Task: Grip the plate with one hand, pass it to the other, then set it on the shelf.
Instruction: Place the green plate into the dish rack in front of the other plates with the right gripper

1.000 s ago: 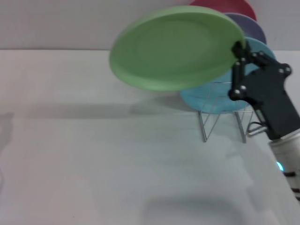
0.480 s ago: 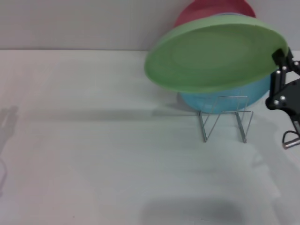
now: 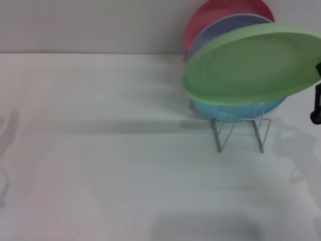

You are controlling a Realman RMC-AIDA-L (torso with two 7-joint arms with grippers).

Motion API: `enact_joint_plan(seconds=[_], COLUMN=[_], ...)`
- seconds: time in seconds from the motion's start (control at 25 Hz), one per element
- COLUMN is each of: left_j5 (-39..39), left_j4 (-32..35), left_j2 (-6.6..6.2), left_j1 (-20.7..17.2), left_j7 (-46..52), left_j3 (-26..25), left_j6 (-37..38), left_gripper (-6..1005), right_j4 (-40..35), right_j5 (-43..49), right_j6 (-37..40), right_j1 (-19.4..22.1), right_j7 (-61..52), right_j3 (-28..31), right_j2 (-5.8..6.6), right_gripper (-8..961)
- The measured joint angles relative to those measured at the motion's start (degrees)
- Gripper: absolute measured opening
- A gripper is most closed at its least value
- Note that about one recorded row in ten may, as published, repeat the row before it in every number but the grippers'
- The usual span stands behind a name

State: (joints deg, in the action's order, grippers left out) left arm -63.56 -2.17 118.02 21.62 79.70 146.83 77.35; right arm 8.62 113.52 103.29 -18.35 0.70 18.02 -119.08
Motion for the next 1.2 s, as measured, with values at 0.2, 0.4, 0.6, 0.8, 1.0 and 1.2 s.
enact_joint_plan(seconds=[0.2, 0.4, 0.6, 0.8, 1.0, 1.2], left_j5=[0.3, 0.35, 0.44, 0.46, 0.51, 0.54], left_j4=[0.59, 0.71, 0.7, 0.7, 0.89, 1.67], left_j2=[0.14, 0.24, 0.41, 0.46, 0.45, 0.45], left_j1=[0.46, 0.78, 1.19, 1.23, 1.4, 1.46], left_j7=[-0.09, -0.17, -0.23, -0.25, -0.49, -1.47], left_j3=[0.01, 0.03, 0.21, 0.29, 0.48, 0.54], left_j6=[-0.01, -0.05, -0.51, -0.54, -0.54, -0.48], left_gripper=[676, 676, 676, 676, 676, 676], right_j4=[-3.07, -4.54, -4.66, -4.67, -4.67, -4.67], right_j5=[-0.17, -0.27, -0.31, -0.32, -0.33, -0.33], right_j6=[0.11, -0.38, -0.58, -0.88, -0.86, -0.48], right_j1=[-0.52, -1.36, -1.99, -2.23, -1.94, -1.28], right_j7=[-0.74, -1.12, -1.26, -2.6, -2.88, -2.97], right_j3=[0.2, 0.76, 0.94, 0.91, 0.89, 0.88], right_j2=[0.06, 0.1, 0.17, 0.16, 0.16, 0.16], right_gripper=[20, 20, 20, 20, 19, 19])
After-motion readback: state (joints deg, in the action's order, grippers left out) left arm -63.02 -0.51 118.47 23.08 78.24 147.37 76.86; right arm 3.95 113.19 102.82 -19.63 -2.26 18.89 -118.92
